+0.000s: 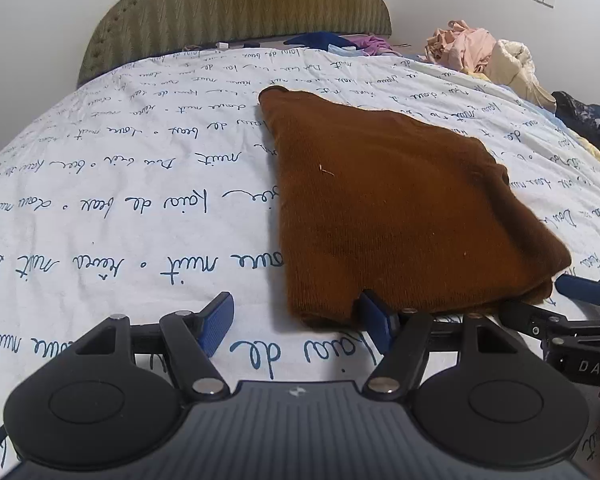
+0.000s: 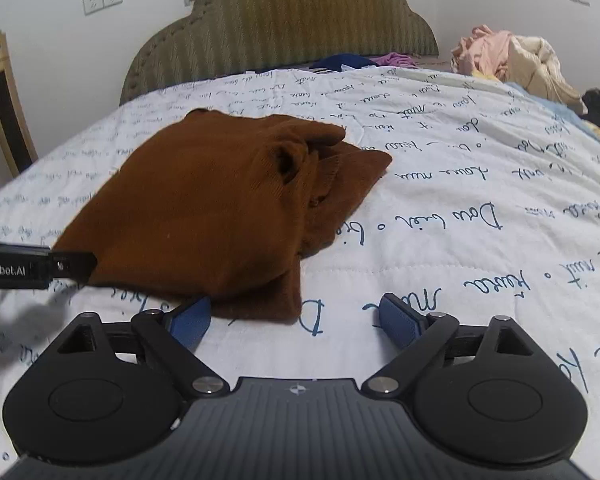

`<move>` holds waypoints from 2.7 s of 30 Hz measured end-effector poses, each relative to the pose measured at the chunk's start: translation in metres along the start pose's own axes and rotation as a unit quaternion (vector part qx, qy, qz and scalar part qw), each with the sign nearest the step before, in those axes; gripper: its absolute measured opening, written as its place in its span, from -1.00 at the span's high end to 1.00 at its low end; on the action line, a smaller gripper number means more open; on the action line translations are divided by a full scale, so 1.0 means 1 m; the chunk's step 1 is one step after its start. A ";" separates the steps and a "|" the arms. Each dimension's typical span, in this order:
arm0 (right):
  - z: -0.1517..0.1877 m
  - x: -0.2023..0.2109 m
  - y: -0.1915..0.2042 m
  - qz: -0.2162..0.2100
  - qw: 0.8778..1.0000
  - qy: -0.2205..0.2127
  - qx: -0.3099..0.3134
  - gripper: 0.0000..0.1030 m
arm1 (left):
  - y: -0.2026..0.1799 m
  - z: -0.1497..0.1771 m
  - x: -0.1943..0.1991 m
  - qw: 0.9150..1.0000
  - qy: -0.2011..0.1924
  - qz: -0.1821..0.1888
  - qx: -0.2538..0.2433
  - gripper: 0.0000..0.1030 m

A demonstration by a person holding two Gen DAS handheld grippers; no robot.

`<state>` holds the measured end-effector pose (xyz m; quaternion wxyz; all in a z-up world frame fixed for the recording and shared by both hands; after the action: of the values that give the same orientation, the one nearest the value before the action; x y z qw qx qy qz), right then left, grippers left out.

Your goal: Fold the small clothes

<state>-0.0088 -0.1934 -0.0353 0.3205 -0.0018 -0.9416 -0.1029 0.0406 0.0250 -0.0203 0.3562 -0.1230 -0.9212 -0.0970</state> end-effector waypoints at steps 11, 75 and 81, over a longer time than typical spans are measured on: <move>0.005 0.005 0.003 0.010 1.000 0.000 0.009 -0.84 | -0.003 0.012 0.003 1.000 0.005 -0.011 -0.007 -0.37; 0.015 0.007 0.009 0.053 0.998 0.005 0.032 -1.00 | -0.009 0.041 0.011 0.995 -0.027 -0.097 0.009 -1.00; 0.015 0.008 0.010 0.057 0.998 0.004 0.037 -1.00 | -0.009 0.041 0.011 0.995 -0.027 -0.098 0.007 -1.00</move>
<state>-0.0238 -0.1809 -0.0405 0.3293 -0.0433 -0.9419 -0.0497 0.0039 0.0288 -0.0437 0.3207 -0.0319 -0.9388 -0.1214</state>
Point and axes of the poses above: each gripper's, at about its wrist camera, not at the fingertips, and x roughly against the way its jaws point, y to its left, z to its underside, the point moved 2 cm from there along -x, roughly the way its jaws point, and after that the axes turned 8 degrees about -x, right-handed, at the moved point
